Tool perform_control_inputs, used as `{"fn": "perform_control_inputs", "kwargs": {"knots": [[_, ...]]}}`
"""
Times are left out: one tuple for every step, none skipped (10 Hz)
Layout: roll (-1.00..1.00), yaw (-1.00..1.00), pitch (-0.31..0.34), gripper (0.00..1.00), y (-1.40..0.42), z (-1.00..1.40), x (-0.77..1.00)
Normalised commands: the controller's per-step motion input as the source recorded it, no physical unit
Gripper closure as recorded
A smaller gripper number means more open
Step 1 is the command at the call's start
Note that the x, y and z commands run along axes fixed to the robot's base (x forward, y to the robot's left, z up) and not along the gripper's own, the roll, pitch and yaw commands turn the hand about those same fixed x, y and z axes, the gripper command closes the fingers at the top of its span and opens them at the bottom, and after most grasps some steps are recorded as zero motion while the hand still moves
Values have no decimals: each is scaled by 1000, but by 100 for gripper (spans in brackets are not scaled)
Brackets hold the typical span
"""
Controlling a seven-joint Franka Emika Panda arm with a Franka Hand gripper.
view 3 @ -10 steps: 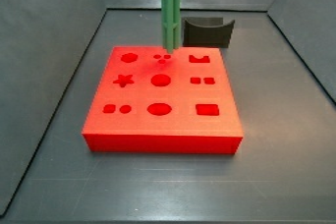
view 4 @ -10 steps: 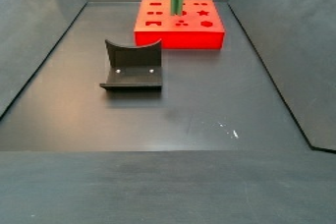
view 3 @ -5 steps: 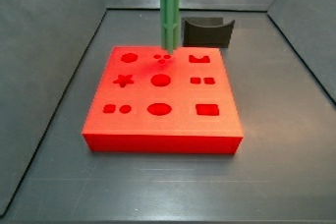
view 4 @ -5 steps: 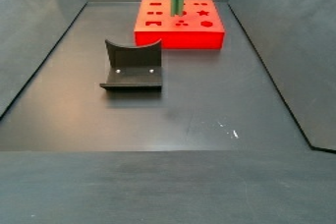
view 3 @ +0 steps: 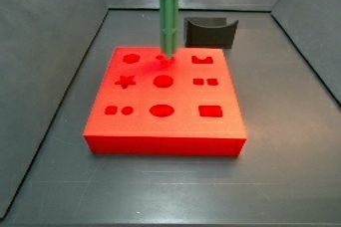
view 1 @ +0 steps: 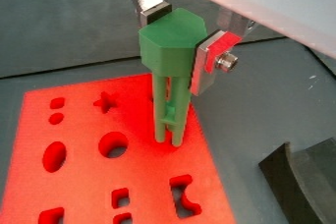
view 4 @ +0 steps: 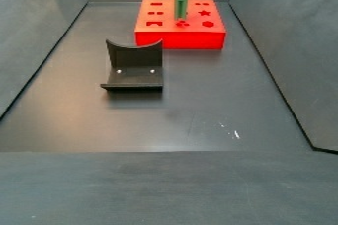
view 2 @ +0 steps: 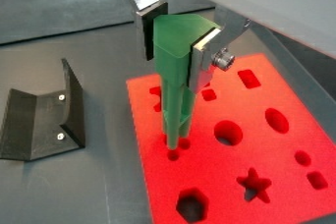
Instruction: Insert the 3 prong object.
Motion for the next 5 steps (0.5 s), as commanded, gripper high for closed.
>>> {"fn": "perform_control_inputs", "kwargs": {"knots": [[76, -26, 6, 100, 0, -100, -91], [40, 0, 0, 100, 0, -157, -137], [4, 0, 0, 100, -63, -129, -43], [0, 0, 0, 100, -34, -163, 111], [0, 3, 0, 100, 0, -191, 131]]}}
